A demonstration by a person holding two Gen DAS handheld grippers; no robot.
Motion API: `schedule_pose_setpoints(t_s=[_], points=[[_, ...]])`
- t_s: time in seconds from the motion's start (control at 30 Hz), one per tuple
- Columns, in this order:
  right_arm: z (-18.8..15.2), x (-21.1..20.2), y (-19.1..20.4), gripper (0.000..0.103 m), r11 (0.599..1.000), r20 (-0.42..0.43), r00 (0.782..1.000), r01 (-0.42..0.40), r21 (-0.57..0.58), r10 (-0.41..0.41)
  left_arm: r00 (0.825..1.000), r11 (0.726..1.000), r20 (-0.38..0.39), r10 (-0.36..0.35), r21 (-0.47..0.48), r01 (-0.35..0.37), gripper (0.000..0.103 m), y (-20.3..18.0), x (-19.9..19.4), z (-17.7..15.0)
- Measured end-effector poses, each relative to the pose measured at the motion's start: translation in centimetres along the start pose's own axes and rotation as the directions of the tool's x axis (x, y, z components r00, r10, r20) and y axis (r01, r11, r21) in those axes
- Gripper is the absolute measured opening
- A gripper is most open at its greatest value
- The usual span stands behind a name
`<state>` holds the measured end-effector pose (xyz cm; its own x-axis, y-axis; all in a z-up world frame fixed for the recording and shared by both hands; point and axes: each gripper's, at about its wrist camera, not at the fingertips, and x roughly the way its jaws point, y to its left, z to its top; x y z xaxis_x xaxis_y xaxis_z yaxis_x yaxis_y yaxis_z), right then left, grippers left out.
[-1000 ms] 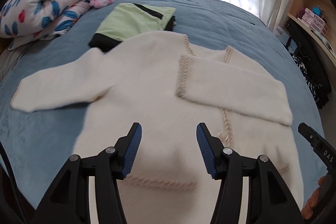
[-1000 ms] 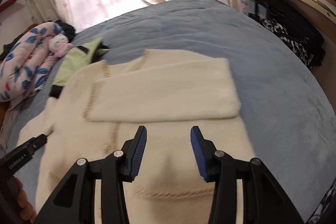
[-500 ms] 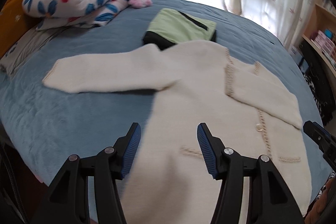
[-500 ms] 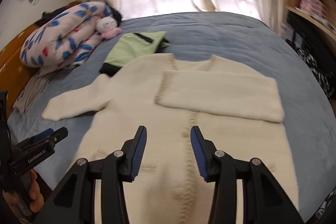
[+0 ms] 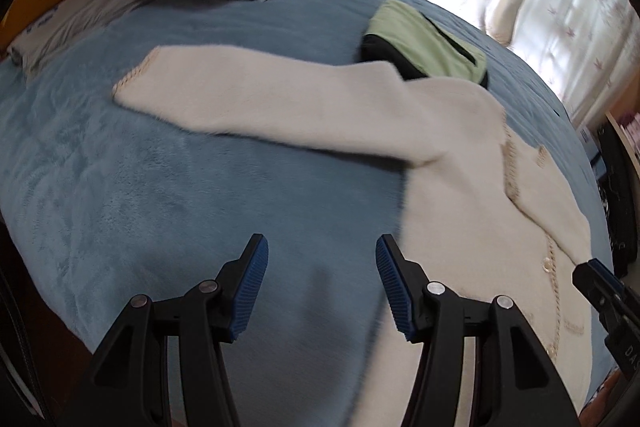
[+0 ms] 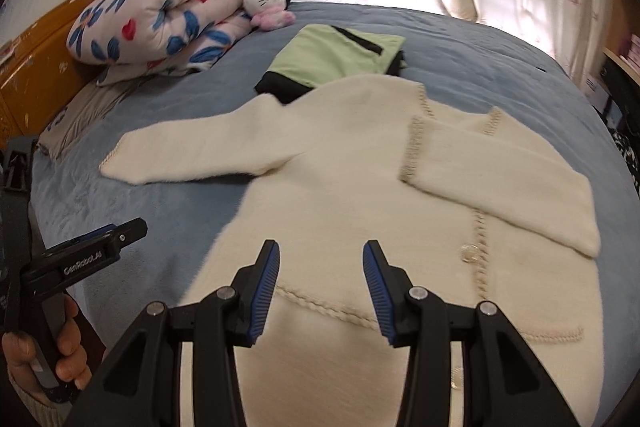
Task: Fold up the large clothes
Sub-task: 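Grasp the cuff of the other sleeve with the left gripper, then fold the held sleeve across the body onto the first sleeve, release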
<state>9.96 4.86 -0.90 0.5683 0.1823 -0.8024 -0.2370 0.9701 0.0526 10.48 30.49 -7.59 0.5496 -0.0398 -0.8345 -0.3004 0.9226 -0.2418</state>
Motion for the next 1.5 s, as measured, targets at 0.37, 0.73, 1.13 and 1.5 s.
schedule_pose_setpoints(t_s=[0.37,0.73,1.13,1.5], points=[[2.2,5.3,5.5,0.044,0.998,-0.012,1.000,-0.003,-0.069,0.002,0.992,0.961,0.022,-0.122,-0.249,0.124,0.055,11.1,4.9,3.0],[3.1,10.6,7.7,0.044,0.997,-0.065,0.998,-0.020,-0.078,0.015,0.978,0.879,0.107,-0.179,-0.429,0.208,0.055,18.9,9.9,8.5],[2.4,11.5,3.0,0.044,0.999,-0.089,0.996,-0.019,0.049,0.023,0.992,0.955,0.123,-0.003,-0.293,0.039,0.006,16.2,8.9,13.4],[1.4,5.7,-6.0,0.044,0.978,0.018,0.999,0.029,0.209,-0.033,0.925,0.920,0.135,-0.354,0.228,0.319,0.007,-10.6,0.2,10.7]])
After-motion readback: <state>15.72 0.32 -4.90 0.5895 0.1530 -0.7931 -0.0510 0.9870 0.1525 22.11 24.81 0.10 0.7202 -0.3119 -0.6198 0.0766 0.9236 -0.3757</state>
